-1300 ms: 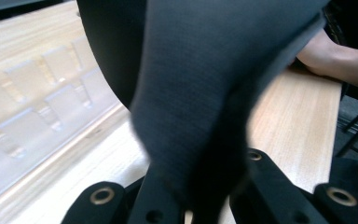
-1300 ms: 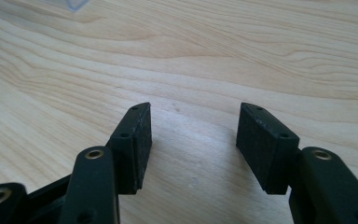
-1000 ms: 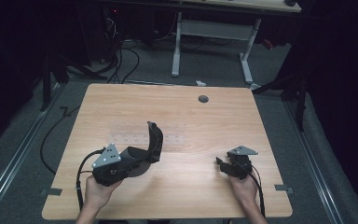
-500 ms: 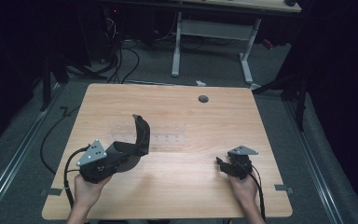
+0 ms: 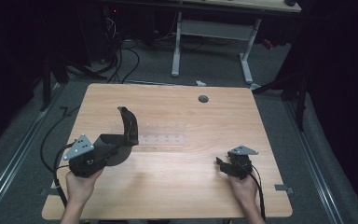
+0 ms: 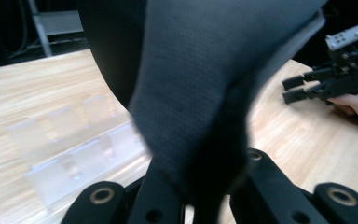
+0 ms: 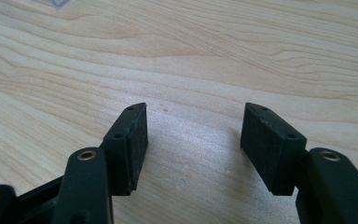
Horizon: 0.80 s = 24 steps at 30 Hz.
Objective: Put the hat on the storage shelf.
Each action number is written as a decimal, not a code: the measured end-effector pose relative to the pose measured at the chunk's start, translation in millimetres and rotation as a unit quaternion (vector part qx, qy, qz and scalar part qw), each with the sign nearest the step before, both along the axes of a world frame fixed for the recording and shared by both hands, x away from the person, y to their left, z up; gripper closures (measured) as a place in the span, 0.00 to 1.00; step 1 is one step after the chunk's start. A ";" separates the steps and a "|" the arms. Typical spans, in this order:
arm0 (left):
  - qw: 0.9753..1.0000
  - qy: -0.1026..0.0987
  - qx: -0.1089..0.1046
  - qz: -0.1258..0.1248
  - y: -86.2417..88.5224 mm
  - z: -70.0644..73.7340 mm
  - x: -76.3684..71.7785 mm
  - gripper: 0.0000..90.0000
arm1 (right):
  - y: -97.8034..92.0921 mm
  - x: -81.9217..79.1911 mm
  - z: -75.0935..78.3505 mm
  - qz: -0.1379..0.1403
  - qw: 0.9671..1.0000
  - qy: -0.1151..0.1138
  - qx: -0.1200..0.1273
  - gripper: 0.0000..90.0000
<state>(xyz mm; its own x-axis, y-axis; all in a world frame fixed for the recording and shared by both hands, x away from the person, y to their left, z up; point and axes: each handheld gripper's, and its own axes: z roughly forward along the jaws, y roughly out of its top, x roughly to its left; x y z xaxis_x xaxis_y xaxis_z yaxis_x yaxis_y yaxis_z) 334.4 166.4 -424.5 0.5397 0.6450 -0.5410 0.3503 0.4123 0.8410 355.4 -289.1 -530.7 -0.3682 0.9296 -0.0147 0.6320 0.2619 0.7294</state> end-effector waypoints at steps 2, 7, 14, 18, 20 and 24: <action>1.000 -0.003 -0.005 0.009 3.8 2.2 2.2 0.95 | 0.1 -0.1 0.0 0.001 1.000 0.000 0.000 0.46; 0.999 -0.009 -0.011 0.036 14.7 4.8 11.4 0.95 | 0.0 0.1 0.0 0.003 1.000 0.000 -0.002 0.45; 0.998 -0.013 -0.003 0.067 23.3 6.7 25.9 0.95 | 0.3 0.0 0.0 0.002 1.000 0.001 -0.001 0.45; 0.996 -0.022 0.006 0.086 24.5 9.0 34.9 0.95 | 0.3 0.0 0.0 0.002 1.000 0.001 -0.001 0.45; 0.996 -0.025 0.006 0.089 24.8 10.1 38.8 0.95 | 0.3 0.0 0.0 0.002 1.000 0.001 -0.002 0.45; 0.995 -0.028 0.009 0.097 25.2 10.8 47.7 0.95 | 0.2 0.0 0.0 0.003 1.000 0.000 -0.002 0.45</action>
